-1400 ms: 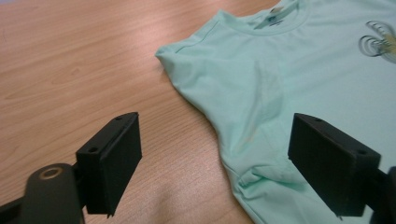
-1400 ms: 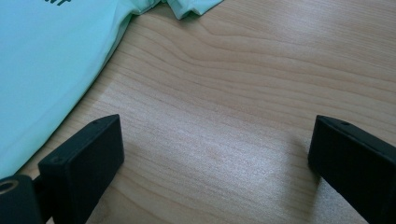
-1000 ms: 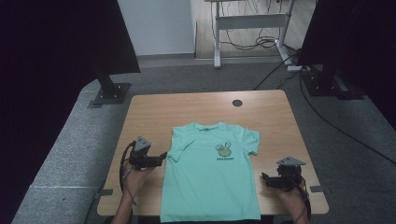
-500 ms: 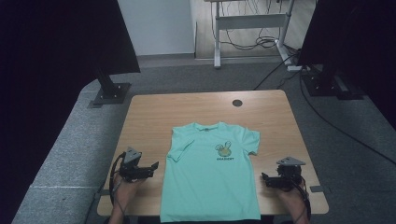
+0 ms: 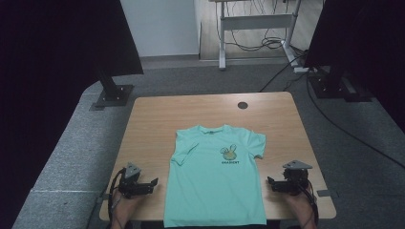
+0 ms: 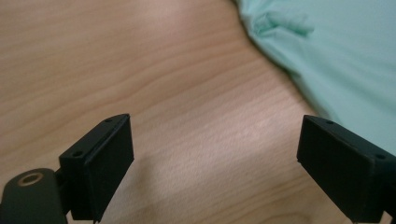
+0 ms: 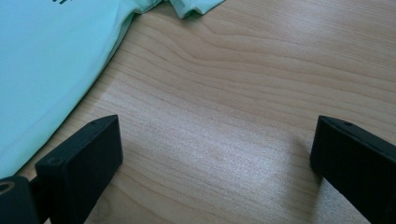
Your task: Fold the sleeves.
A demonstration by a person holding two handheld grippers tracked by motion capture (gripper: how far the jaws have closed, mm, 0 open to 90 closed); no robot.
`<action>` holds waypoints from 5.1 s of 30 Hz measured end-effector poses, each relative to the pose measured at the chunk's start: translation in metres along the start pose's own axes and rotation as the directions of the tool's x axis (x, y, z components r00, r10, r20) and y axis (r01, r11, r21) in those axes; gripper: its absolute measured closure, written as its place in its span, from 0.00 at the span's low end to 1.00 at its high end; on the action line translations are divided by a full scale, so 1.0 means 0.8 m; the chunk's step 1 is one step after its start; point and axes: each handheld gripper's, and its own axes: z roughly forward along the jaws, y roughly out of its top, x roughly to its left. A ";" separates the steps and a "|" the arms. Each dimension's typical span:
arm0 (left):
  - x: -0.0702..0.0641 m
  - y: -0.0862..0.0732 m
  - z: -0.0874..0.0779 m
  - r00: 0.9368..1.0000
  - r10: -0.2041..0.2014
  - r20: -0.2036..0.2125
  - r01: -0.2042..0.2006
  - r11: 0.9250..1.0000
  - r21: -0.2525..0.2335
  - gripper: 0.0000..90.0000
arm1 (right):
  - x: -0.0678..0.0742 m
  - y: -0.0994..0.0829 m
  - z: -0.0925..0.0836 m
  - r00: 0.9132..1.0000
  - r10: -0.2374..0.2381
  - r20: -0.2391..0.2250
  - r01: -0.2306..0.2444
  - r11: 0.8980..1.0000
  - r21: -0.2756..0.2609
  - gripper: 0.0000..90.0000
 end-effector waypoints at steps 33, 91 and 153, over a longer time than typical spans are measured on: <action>0.001 -0.006 0.009 0.999 -0.038 -0.038 0.039 0.999 0.035 0.01 | -0.013 0.047 0.018 0.998 0.051 -0.039 -0.052 0.998 -0.047 0.04; 0.002 -0.005 0.010 0.999 -0.036 -0.035 0.037 0.999 0.035 0.00 | -0.062 0.152 0.139 0.997 0.083 0.000 -0.083 0.996 -0.031 0.70; 0.002 -0.005 0.010 0.999 -0.034 -0.035 0.036 0.999 0.035 0.01 | 0.089 0.192 0.146 0.991 -0.007 -0.133 -0.002 0.998 -0.062 0.96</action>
